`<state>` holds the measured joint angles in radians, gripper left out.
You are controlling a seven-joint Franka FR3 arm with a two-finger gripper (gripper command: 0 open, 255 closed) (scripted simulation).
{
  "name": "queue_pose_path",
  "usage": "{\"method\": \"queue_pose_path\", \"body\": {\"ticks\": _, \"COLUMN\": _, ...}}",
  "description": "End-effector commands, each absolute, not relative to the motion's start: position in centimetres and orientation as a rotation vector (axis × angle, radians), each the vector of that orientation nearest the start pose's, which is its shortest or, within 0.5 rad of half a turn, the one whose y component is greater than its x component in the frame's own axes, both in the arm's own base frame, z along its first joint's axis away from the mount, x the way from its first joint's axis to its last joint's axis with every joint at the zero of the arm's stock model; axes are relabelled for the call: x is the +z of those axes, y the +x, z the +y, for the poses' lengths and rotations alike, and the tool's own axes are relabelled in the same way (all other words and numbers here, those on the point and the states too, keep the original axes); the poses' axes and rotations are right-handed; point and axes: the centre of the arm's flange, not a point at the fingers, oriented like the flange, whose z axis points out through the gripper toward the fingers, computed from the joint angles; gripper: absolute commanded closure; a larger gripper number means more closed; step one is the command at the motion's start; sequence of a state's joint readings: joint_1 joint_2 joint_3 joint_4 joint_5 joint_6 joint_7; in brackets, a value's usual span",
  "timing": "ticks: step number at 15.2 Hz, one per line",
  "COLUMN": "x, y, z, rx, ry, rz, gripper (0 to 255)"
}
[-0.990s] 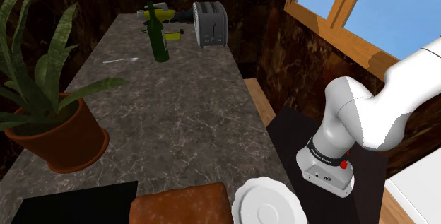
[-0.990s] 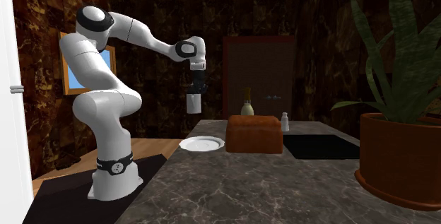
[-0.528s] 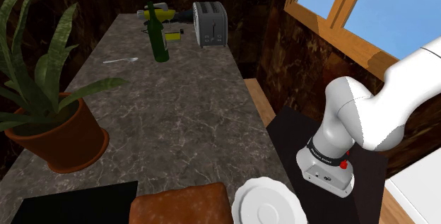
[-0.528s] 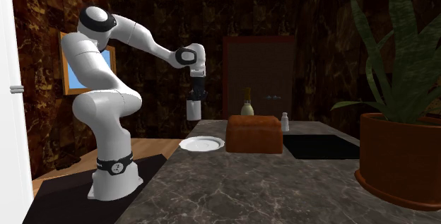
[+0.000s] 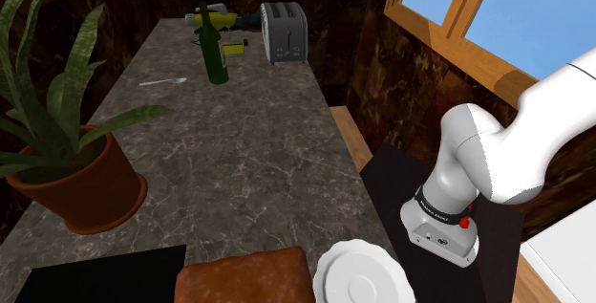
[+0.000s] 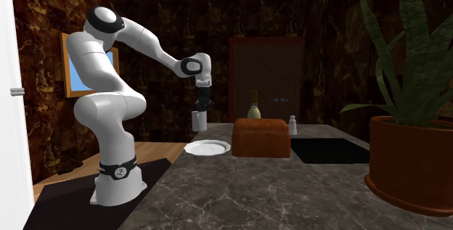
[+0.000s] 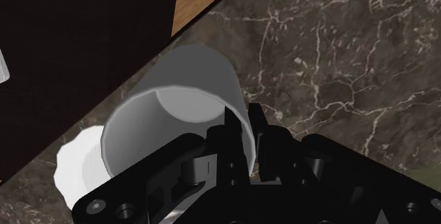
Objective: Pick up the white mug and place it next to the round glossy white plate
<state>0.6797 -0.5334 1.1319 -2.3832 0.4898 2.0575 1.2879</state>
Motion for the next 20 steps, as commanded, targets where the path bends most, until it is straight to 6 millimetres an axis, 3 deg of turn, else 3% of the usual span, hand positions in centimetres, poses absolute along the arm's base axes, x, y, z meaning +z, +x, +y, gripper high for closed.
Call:
{"method": "queue_pose_path", "body": {"ticks": 1, "x": 38.3, "y": -14.1, "z": 43.6, "rx": -0.081, "ry": -3.143, "rz": -0.327, "gripper": 255}}
{"method": "queue_pose_path", "body": {"ticks": 5, "x": 36.1, "y": -14.1, "z": 43.6, "rx": -0.081, "ry": -3.143, "rz": -0.327, "gripper": 255}}
{"method": "queue_pose_path", "body": {"ticks": 13, "x": 36.1, "y": -14.1, "z": 43.6, "rx": -0.081, "ry": -3.143, "rz": -0.327, "gripper": 255}}
{"method": "queue_pose_path", "body": {"ticks": 14, "x": 36.1, "y": -14.1, "z": 43.6, "rx": -0.081, "ry": -3.143, "rz": -0.327, "gripper": 0}}
{"method": "queue_pose_path", "body": {"ticks": 19, "x": 36.1, "y": -14.1, "z": 43.6, "rx": -0.081, "ry": -3.143, "rz": -0.327, "gripper": 0}}
{"method": "queue_pose_path", "body": {"ticks": 20, "x": 37.4, "y": -14.2, "z": 43.6, "rx": -0.081, "ry": -3.143, "rz": -0.327, "gripper": 0}}
